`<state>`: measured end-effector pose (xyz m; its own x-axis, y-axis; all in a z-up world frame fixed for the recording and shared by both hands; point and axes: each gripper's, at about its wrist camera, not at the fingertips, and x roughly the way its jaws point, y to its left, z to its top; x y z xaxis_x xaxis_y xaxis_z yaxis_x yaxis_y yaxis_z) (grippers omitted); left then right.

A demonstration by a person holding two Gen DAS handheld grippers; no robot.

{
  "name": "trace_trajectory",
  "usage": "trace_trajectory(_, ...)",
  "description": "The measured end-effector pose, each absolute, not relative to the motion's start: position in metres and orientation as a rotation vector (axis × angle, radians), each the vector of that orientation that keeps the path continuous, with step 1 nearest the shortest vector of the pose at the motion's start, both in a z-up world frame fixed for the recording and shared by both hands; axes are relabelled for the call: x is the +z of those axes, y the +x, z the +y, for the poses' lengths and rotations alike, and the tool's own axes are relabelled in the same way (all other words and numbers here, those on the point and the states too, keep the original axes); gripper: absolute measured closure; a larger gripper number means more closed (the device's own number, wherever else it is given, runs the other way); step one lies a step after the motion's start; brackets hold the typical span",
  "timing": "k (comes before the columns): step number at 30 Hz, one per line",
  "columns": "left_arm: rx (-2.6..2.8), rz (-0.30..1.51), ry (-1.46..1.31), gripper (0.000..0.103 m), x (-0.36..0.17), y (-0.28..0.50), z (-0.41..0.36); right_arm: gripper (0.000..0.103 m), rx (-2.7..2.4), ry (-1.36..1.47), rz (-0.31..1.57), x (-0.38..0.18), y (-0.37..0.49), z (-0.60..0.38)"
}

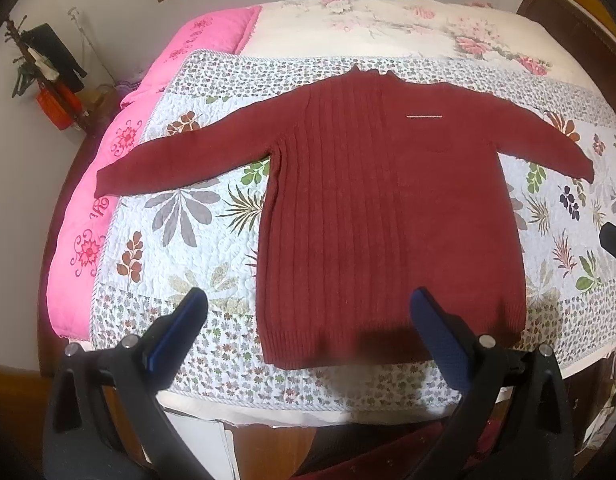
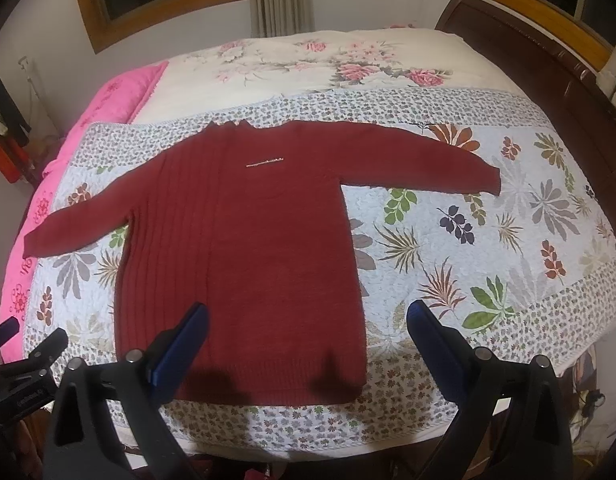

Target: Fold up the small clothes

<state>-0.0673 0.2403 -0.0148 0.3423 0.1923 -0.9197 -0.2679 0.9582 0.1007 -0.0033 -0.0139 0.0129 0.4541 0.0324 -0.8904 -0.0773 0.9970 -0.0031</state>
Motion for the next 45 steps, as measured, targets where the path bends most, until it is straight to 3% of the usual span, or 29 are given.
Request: trace_trajectory(45,0.318,1.157,-0.040,0.003,-0.004,-0.065,0.236,0.004,0.071,-0.018,1.094,0.013,0.002,-0.020)
